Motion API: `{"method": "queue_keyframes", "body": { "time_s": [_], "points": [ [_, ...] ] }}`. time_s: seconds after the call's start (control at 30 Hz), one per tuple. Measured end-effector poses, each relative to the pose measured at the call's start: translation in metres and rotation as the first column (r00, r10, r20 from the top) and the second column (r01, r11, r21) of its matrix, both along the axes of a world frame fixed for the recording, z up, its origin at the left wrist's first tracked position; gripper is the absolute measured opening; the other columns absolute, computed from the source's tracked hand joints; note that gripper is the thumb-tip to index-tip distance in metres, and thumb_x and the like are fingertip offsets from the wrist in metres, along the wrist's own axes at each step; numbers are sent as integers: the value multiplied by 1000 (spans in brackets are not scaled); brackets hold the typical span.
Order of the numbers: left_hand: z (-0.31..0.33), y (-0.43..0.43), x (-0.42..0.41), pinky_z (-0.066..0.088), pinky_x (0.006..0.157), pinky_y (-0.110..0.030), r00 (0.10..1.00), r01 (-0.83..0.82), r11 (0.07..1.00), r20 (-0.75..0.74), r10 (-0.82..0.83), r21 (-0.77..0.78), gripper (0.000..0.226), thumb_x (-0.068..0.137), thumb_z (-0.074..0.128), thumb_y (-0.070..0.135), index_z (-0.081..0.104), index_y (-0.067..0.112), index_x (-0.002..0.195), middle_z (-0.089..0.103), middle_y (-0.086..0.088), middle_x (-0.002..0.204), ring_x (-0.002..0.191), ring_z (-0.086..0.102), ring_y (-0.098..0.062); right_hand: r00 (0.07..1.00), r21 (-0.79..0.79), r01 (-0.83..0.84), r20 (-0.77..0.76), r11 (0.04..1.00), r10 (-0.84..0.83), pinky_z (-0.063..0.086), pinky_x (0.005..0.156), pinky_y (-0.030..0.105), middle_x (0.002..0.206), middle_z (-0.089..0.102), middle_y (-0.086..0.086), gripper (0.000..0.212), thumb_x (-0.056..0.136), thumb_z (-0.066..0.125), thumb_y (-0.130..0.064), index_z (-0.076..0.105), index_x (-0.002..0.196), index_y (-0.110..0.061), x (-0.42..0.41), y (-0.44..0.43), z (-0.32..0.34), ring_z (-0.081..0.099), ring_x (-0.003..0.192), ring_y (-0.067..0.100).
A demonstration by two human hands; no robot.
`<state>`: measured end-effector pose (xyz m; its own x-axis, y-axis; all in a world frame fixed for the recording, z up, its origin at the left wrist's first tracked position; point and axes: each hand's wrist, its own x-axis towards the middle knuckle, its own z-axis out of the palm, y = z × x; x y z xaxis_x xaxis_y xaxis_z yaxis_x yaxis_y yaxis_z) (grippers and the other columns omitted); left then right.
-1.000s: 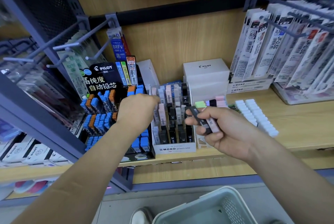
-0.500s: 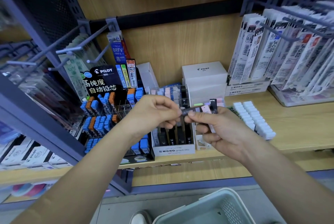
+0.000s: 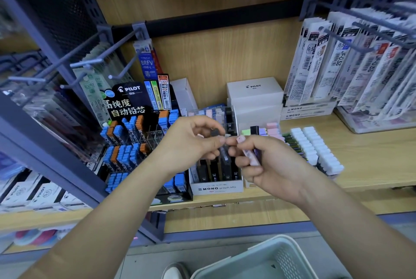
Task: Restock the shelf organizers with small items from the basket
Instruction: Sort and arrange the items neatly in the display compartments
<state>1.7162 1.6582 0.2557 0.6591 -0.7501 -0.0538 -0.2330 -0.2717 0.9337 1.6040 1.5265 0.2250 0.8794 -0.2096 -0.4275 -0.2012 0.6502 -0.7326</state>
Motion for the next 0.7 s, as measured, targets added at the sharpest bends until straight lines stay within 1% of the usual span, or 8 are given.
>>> {"method": "queue_keyframes", "body": {
  "time_s": [0.07, 0.2, 0.3, 0.37, 0.47, 0.53, 0.63, 0.7],
  "points": [
    [2, 1, 3, 57, 61, -30, 999, -35, 999, 21, 34, 10, 9, 86, 67, 6, 70, 12, 92, 65, -6, 69, 60, 64, -19, 1000, 44, -4, 11, 999, 3, 27, 39, 15, 76, 57, 9, 28, 86, 47, 3, 71, 100, 4, 0, -1, 0, 43, 57, 10],
    [2, 1, 2, 50, 56, -24, 989, 16, 994, 147, -32, 107, 27, 91, 56, 8, 73, 27, 99, 63, 8, 61, 56, 55, -12, 999, -10, -32, 31, 999, 32, 34, 45, 16, 79, 60, 10, 24, 91, 52, 5, 65, 112, 7, -2, 0, 1, 52, 63, 12],
    [-3, -2, -3, 44, 54, -18, 964, 82, 981, 237, -123, 176, 28, 88, 59, 11, 72, 27, 108, 65, 18, 60, 50, 49, -2, 997, -114, -61, 32, 992, 65, 38, 45, 16, 79, 66, 12, 23, 94, 52, 4, 56, 117, 5, -2, 3, 0, 57, 67, 14],
    [-3, -2, -3, 40, 50, -14, 951, 99, 977, 271, -148, 186, 20, 86, 67, 17, 73, 25, 104, 65, 17, 60, 45, 47, 0, 996, -197, -89, 13, 976, 93, 38, 45, 15, 79, 68, 10, 21, 95, 52, 3, 57, 115, 4, -2, 6, 0, 58, 69, 13],
    [-5, 0, 4, 50, 52, -22, 973, 93, 982, 197, -124, 162, 9, 82, 74, 21, 75, 18, 90, 64, 6, 61, 55, 56, -7, 991, -240, -129, 2, 962, 133, 36, 45, 15, 77, 66, 6, 12, 94, 54, 1, 62, 100, -5, -2, 9, 1, 57, 67, 10],
    [-6, 3, 7, 51, 53, -24, 978, 113, 977, 154, -141, 179, 5, 82, 74, 18, 73, 14, 85, 64, 3, 62, 59, 58, -9, 990, -232, -138, -9, 963, 140, 35, 47, 17, 75, 66, 4, 7, 93, 59, -5, 64, 92, -9, -3, 9, 2, 55, 67, 10],
    [-7, 4, 9, 51, 55, -24, 981, 116, 979, 132, -139, 167, 2, 84, 71, 16, 71, 14, 84, 62, 2, 67, 63, 58, -12, 984, -266, -180, -36, 947, 177, 30, 45, 16, 77, 65, 4, 3, 90, 64, -10, 63, 93, -11, -3, 11, 1, 49, 62, 10],
    [-6, 4, 10, 51, 55, -23, 987, 84, 987, 125, -102, 138, 2, 85, 69, 16, 70, 14, 86, 62, -1, 72, 65, 58, -16, 978, -273, -208, -44, 939, 203, 25, 40, 14, 82, 67, 10, 13, 88, 66, -8, 59, 99, -9, -1, 14, -1, 40, 54, 8]
  ]
}}
